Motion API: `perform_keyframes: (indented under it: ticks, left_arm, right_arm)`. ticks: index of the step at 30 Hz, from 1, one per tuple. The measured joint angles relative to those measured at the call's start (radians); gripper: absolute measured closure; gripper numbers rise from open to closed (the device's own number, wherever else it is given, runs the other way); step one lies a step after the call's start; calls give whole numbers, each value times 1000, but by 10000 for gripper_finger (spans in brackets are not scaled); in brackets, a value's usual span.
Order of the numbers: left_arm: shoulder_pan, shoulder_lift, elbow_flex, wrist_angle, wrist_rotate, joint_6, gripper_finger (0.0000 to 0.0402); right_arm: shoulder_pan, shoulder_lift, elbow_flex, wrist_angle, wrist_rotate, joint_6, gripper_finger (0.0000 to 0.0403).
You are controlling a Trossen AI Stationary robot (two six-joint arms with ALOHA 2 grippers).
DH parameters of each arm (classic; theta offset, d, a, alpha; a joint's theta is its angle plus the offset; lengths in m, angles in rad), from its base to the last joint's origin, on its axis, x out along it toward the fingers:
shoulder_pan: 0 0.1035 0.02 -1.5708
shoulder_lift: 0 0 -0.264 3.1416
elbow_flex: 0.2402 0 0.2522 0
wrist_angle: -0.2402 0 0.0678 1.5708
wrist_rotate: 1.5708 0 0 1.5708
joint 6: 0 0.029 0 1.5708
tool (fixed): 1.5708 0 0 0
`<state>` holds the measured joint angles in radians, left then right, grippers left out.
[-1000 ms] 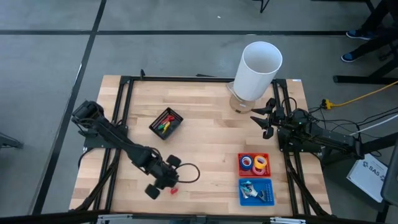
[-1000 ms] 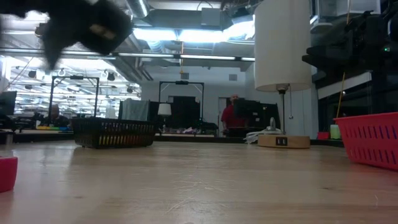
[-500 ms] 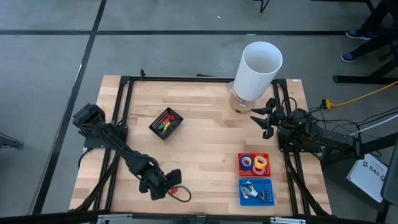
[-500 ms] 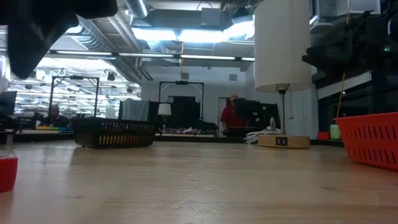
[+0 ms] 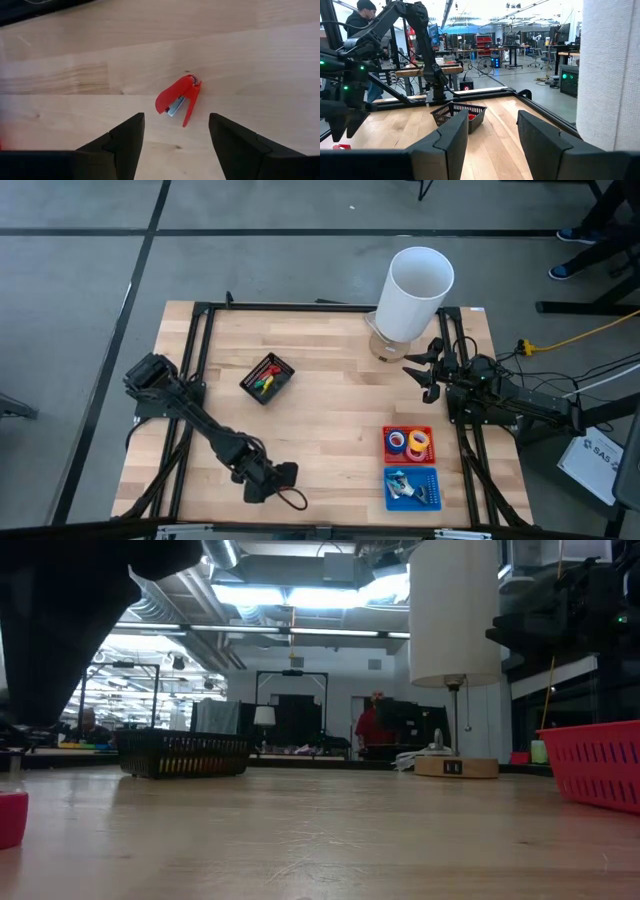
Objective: Pick and place Stapler, Stapler remover, tape
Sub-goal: Put the red stapler into the black basket
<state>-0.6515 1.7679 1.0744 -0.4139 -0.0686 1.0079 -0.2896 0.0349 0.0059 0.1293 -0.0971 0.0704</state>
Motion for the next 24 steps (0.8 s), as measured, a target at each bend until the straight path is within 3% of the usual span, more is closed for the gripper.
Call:
perform_keyframes:
  ticks: [14, 20, 24]
  left_arm:
    - [60, 63, -21, 93, 128, 77, 185]
    - [77, 68, -21, 104, 159, -7, 192]
    - [83, 68, -21, 103, 165, -97, 222]
  right_arm:
    - [0, 0, 0, 0, 0, 0, 231]
    - [0, 0, 0, 0, 0, 0, 231]
    - [0, 0, 0, 0, 0, 0, 231]
